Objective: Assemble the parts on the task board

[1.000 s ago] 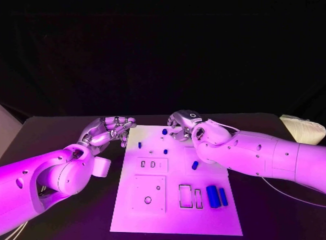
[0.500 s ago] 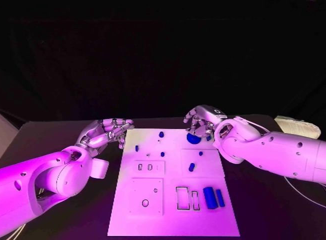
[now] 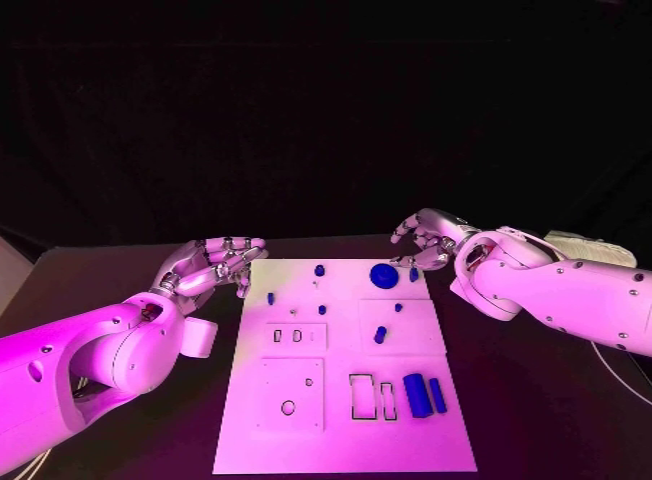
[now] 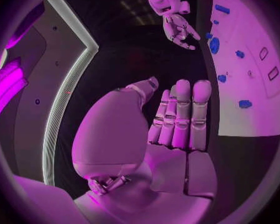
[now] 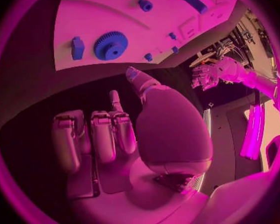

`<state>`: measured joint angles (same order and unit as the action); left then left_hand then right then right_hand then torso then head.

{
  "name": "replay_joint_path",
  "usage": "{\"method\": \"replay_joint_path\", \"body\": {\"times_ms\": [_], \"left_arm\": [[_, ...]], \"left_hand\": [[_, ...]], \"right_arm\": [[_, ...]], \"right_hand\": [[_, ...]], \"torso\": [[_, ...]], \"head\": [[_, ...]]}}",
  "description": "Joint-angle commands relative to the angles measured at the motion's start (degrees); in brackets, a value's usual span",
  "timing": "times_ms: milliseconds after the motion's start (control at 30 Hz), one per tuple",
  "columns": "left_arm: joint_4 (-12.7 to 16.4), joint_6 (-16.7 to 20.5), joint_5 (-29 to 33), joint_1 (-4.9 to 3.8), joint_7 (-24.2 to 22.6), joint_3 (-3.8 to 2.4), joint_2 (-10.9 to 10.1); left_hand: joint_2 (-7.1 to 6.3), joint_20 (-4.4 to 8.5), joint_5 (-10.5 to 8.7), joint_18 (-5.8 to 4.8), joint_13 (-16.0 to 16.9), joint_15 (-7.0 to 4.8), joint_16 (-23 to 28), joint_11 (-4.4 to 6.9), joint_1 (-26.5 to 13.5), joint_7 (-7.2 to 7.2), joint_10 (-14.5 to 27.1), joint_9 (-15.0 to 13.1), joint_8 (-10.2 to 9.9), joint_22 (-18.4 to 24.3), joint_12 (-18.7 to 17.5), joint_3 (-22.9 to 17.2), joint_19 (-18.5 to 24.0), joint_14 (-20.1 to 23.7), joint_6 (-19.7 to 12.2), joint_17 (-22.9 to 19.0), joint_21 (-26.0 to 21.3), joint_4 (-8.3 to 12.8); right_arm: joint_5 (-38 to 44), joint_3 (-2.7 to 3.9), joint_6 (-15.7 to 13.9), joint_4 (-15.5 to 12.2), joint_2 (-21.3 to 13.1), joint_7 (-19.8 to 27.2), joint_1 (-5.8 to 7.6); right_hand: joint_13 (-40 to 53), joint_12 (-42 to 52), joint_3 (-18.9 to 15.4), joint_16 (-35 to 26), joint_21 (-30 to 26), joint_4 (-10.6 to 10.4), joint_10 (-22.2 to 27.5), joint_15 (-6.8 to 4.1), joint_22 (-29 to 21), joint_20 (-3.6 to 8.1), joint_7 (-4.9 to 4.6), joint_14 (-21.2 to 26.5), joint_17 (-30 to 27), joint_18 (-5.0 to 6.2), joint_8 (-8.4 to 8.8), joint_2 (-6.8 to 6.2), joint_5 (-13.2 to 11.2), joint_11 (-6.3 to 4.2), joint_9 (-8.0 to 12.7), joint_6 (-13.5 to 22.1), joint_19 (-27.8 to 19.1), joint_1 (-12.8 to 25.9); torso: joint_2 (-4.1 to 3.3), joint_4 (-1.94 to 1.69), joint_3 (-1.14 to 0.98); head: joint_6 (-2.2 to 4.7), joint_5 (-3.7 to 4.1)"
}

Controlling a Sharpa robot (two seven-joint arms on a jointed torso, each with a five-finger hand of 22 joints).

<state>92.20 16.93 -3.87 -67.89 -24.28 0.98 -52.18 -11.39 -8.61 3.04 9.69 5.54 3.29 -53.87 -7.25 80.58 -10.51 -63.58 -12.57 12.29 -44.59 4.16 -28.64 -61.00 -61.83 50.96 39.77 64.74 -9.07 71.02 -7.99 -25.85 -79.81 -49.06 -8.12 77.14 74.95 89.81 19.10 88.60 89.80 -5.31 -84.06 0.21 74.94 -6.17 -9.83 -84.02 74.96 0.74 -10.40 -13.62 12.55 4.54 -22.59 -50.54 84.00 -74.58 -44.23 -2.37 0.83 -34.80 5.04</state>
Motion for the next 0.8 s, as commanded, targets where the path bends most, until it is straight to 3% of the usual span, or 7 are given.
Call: {"method": "replay_joint_path", "body": {"times_ms": [33,267,367,633,800], "left_arm": [[0.1,-1.3,0.0,-0.05,-0.5,-0.04,0.2],[0.1,-1.4,-0.1,-0.05,-0.5,-0.04,0.2],[0.1,-1.4,-0.1,-0.05,-0.5,-0.04,0.2],[0.1,-1.5,-0.1,-0.05,-0.4,-0.04,0.2],[0.1,-1.5,-0.1,-0.05,-0.4,-0.04,0.2]], "left_hand": [[0.1,0.08,-0.13,-0.81,-0.1,-0.33,-0.1,0.07,-0.7,-0.02,0.6,-0.1,-0.3,-1.0,0.4,-0.2,-0.4,-0.4,-0.6,-0.1,0.9,0.4],[0.1,0.1,-0.13,-0.84,-0.1,-0.34,-0.2,0.08,-0.8,-0.01,0.7,-0.1,-0.3,-1.2,0.4,-0.2,-0.5,-0.6,-0.6,-0.1,1.1,0.5],[0.1,0.1,-0.13,-0.84,-0.1,-0.34,-0.2,0.08,-0.8,-0.01,0.7,-0.1,-0.3,-1.2,0.4,-0.2,-0.5,-0.6,-0.6,-0.1,1.1,0.5],[0.09,0.1,-0.13,-0.84,-0.1,-0.35,-0.2,0.08,-0.8,0.0,0.7,-0.1,-0.3,-1.3,0.4,-0.2,-0.5,-0.6,-0.6,-0.1,1.1,0.5],[0.09,0.1,-0.13,-0.84,-0.1,-0.35,-0.2,0.08,-0.8,0.0,0.7,-0.1,-0.3,-1.3,0.4,-0.2,-0.5,-0.6,-0.6,-0.1,1.1,0.5]], "right_arm": [[0.1,-0.02,4.0,0.7,0.7,-2.1,-0.25],[1.6,-0.07,4.6,1.1,1.9,-4.1,-0.97],[2.1,-0.08,4.8,1.4,2.3,-4.9,-1.14],[2.8,-0.1,5.0,1.9,3.1,-6.1,-1.62],[3.2,-0.1,4.7,2.1,3.4,-6.6,-1.84]], "right_hand": [[15.0,0.2,-0.6,0.3,0.2,-0.1,-5.9,0.48,15.1,-0.5,0.08,-5.2,11.3,-0.74,0.05,0.63,0.4,0.42,0.1,0.6,6.0,-0.4],[15.0,0.2,-1.9,0.6,0.2,-0.8,-5.9,0.61,15.1,-0.65,0.02,-5.4,12.3,-0.74,-0.09,0.9,0.8,0.51,0.1,0.6,6.0,-0.6],[15.0,0.2,-2.3,0.6,0.2,-1.0,-5.9,0.63,15.1,-0.67,0.02,-5.4,12.4,-0.74,-0.15,0.92,0.8,0.51,0.1,0.5,6.0,-0.6],[15.0,0.2,-2.6,0.7,0.2,-1.2,-5.9,0.63,15.1,-0.69,0.05,-5.4,12.5,-0.74,-0.24,1.04,0.8,0.51,0.0,0.4,6.0,-0.7],[15.0,0.2,-2.6,0.7,0.2,-1.2,-5.9,0.63,15.1,-0.69,0.06,-5.4,12.4,-0.74,-0.27,1.14,0.9,0.5,0.0,0.4,6.0,-0.8]], "torso": [[-0.1,-0.06,0.0],[-0.08,-0.07,0.13],[-0.04,-0.01,0.15],[-0.04,0.05,0.12],[0.0,0.02,0.1]], "head": [[-0.08,-0.05],[-0.43,-0.2],[-0.17,-0.32],[-0.64,0.04],[-0.88,-0.35]]}}
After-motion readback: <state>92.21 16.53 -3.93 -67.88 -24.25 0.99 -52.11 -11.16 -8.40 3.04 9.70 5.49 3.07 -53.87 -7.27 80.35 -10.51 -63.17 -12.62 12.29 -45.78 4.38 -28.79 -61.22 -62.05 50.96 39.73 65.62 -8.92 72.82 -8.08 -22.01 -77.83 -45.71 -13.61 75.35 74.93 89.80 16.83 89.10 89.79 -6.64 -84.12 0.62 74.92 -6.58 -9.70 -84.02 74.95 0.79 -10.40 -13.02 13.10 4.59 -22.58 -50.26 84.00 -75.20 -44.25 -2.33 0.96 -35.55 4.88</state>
